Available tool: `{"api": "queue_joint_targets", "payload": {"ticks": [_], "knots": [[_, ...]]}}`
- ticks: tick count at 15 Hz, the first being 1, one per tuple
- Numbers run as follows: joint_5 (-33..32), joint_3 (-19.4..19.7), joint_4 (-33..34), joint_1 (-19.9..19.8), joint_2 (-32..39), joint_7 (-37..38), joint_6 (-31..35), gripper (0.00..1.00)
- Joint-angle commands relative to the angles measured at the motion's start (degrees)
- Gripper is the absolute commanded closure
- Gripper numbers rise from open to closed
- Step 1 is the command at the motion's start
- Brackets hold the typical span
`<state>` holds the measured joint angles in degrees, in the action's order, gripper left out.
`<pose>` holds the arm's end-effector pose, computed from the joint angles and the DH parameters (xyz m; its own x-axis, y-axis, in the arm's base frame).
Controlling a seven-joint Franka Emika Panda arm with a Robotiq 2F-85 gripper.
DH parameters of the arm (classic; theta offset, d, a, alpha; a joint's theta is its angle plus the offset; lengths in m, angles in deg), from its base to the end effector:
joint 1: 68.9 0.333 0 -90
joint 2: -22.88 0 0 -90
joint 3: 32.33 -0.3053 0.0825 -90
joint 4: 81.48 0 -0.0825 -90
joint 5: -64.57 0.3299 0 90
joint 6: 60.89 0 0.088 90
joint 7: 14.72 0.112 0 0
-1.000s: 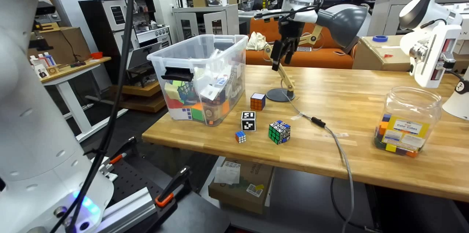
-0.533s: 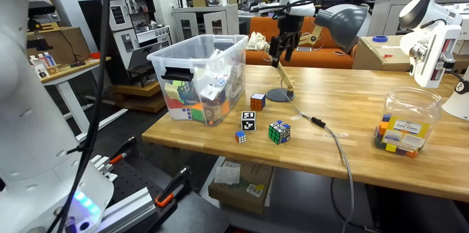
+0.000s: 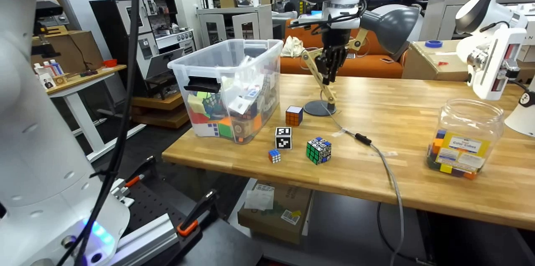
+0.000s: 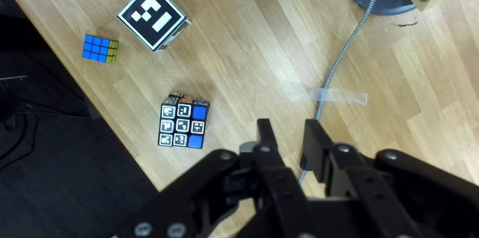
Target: Take out a Rubik's cube from the container on the left and put it on the table, turn off the lamp
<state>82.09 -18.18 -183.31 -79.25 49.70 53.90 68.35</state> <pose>0.5653 -0.2313 0.3232 -0.2111 -0.9708 -0.1143 -0.9733 0.2195 -0.0667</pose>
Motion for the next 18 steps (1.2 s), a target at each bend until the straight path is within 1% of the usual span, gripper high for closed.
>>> {"api": "queue_joint_targets", "payload": {"ticks": [1, 6, 8, 14, 16, 18], "knots": [[-1.8, -0.4, 4.1, -0.3, 3.4, 0.2, 0.9, 0.99], [-5.3, -0.8, 11.8, -0.7, 9.4, -2.0, -1.5, 1.00], [-7.0, -0.3, 14.4, -0.5, 12.3, -2.1, -2.6, 1.00], [-16.9, 2.9, 20.9, 1.3, 20.0, -1.9, -2.2, 1.00], [-17.9, 2.3, 23.1, 0.9, 21.5, -2.9, -2.5, 1.00], [-16.4, 0.5, 24.3, -0.1, 21.7, -4.7, -2.9, 1.00]]}}
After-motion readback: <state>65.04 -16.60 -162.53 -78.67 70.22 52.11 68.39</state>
